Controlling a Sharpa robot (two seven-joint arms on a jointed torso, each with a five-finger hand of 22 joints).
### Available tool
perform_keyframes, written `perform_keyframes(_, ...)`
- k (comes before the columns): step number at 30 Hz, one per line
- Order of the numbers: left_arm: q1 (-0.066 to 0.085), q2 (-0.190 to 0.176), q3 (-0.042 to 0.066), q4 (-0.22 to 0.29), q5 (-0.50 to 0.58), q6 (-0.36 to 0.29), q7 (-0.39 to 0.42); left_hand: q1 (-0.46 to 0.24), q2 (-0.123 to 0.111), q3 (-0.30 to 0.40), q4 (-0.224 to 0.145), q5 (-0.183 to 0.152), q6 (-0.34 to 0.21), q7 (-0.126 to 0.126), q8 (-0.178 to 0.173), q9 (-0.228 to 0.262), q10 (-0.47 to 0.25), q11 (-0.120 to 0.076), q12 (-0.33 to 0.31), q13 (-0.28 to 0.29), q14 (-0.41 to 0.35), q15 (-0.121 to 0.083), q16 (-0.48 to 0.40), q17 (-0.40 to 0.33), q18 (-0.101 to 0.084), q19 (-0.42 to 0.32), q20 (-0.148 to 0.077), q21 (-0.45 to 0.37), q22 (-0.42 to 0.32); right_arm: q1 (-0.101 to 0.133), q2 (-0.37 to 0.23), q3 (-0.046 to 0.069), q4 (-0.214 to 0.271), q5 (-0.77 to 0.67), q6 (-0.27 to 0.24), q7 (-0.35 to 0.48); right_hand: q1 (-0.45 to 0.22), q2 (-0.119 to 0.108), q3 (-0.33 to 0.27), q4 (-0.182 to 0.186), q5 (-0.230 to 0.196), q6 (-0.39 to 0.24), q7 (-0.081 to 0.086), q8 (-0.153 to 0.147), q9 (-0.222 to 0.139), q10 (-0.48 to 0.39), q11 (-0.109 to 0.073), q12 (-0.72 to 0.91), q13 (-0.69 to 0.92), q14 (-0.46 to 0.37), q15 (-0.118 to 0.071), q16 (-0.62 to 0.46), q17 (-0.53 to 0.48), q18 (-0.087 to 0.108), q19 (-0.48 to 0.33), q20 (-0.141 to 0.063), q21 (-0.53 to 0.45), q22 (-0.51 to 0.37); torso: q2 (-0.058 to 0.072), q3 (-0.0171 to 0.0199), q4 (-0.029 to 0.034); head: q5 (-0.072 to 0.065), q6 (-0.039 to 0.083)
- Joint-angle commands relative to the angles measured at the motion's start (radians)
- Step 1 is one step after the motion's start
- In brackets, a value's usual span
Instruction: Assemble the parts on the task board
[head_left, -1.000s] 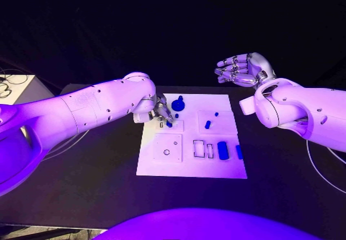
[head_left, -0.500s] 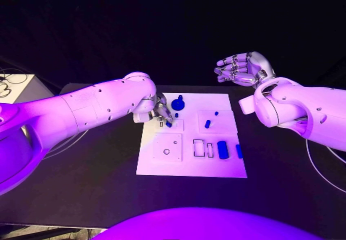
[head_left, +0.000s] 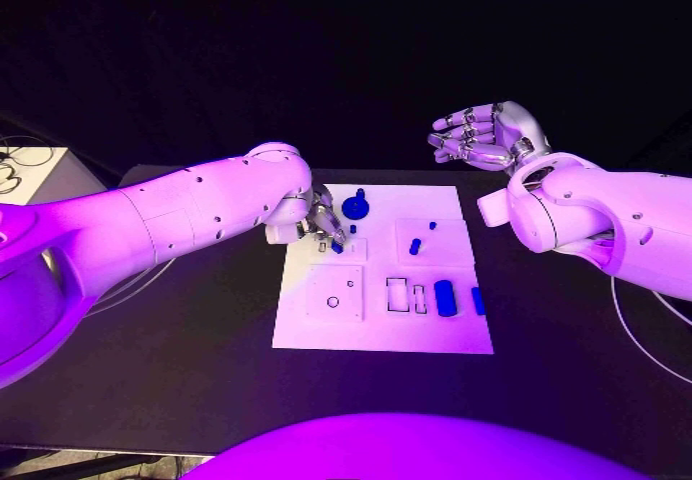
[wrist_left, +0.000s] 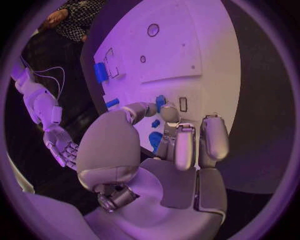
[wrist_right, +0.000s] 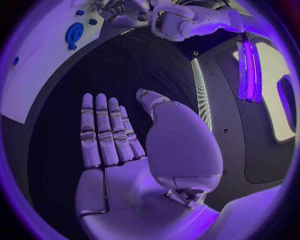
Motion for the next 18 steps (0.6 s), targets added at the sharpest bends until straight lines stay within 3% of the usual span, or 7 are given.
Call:
perform_keyframes(1, -0.008, 0.002, -0.006, 0.001, -0.011, 0.002, -0.003, -0.002, 0.011, 0.165, -0.168, 0.004, 0.039, -0.036, 0.007, 0.001, 0.003, -0.004, 0.001, 0.002, 0.062, -0.007, 0.006, 0.092, -0.015, 0.008, -0.001, 0.005, 0.001, -0.001, 0.001, 0.0, 0.001, -0.003, 0.014, 0.008, -0.002, 0.005, 0.0, -0.006, 0.002, -0.002, 0.008, -0.005, -0.001, 0.001, 0.007, -0.003, -0.001, -0.003, 0.003, -0.004, -0.001, 0.006, -0.005, 0.0, 0.0, -0.001, 0.0, -0.0002, -0.0004, -0.001, 0.0)
perform_keyframes(12, -0.008, -0.024, -0.004, 0.03, -0.005, -0.053, 0.012, -0.002, 0.011, 0.166, -0.169, 0.005, 0.039, -0.037, 0.008, 0.002, 0.004, -0.004, 0.001, 0.003, 0.063, -0.007, 0.007, 0.093, -0.016, 0.009, -0.002, 0.006, 0.003, -0.001, -0.001, 0.0, 0.001, -0.003, 0.014, 0.007, -0.002, 0.006, -0.001, -0.007, 0.003, -0.001, 0.008, -0.007, -0.002, 0.001, 0.007, -0.004, -0.001, -0.003, 0.004, -0.006, -0.005, 0.006, -0.005, 0.0, 0.0, -0.006, -0.001, -0.0001, 0.0006, -0.002, -0.001)
perform_keyframes(18, -0.008, -0.049, 0.004, 0.062, 0.001, -0.1, 0.023, -0.002, 0.009, 0.167, -0.172, 0.01, 0.041, -0.038, 0.01, 0.004, 0.007, -0.005, 0.004, 0.008, 0.064, -0.008, 0.008, 0.097, -0.016, 0.009, -0.002, 0.006, 0.004, -0.001, -0.002, 0.0, 0.001, -0.003, 0.014, 0.007, -0.002, 0.006, -0.001, -0.007, 0.003, -0.001, 0.008, -0.007, -0.002, 0.001, 0.007, -0.004, -0.001, -0.003, 0.004, -0.006, -0.005, 0.006, -0.005, 0.0, 0.0, -0.006, -0.002, -0.0007, 0.0009, -0.003, 0.0)
